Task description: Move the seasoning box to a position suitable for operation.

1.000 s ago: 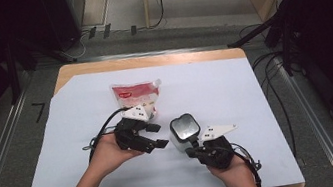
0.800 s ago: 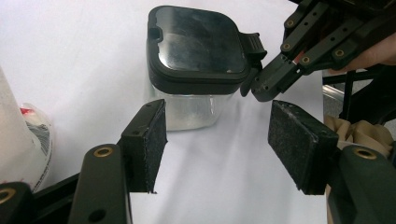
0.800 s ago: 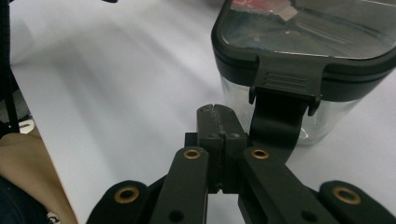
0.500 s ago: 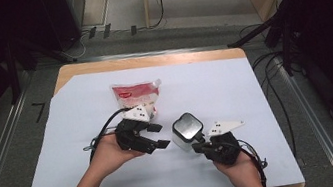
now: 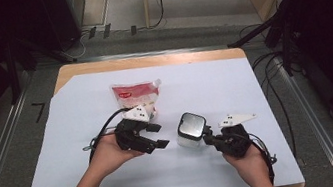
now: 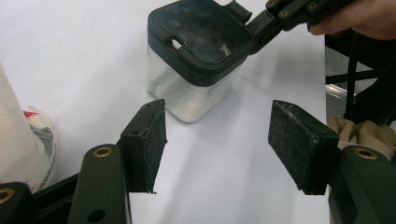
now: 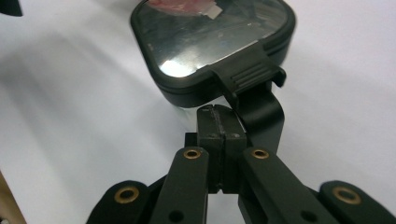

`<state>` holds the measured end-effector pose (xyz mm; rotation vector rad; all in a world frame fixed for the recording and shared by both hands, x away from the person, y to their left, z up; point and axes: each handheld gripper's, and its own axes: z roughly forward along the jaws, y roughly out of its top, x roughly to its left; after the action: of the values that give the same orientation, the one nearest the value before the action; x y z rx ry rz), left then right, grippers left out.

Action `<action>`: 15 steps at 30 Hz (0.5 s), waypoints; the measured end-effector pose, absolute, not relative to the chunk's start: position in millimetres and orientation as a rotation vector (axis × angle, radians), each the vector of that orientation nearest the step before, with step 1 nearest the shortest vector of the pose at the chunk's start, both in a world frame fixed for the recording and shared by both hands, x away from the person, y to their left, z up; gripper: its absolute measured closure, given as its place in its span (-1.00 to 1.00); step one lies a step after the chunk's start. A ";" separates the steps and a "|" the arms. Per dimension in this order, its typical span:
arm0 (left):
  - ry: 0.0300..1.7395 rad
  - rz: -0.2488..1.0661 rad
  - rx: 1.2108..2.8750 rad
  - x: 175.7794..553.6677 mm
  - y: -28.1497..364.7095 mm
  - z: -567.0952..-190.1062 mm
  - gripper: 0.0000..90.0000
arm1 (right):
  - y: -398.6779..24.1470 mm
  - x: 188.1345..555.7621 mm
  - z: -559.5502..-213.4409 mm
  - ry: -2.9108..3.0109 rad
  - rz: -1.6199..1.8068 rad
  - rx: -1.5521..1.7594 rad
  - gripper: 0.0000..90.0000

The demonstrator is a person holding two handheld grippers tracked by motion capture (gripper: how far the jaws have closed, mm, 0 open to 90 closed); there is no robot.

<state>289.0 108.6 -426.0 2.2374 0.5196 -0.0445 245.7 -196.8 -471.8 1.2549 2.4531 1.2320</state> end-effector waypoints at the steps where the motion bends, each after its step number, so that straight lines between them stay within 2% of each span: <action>1: 0.519 -0.048 2.236 289.2 108.5 -426.4 -0.15 | -199.1 247.2 -471.8 2.447 1.233 1.260 1.00; 15: 0.490 -0.018 2.274 294.2 93.0 -437.1 -0.25 | -220.3 261.9 -468.9 2.386 1.208 1.328 1.00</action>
<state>294.2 93.0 -437.1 2.2743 0.4900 -0.0183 261.9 -220.3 -468.9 1.3283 2.3859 1.2079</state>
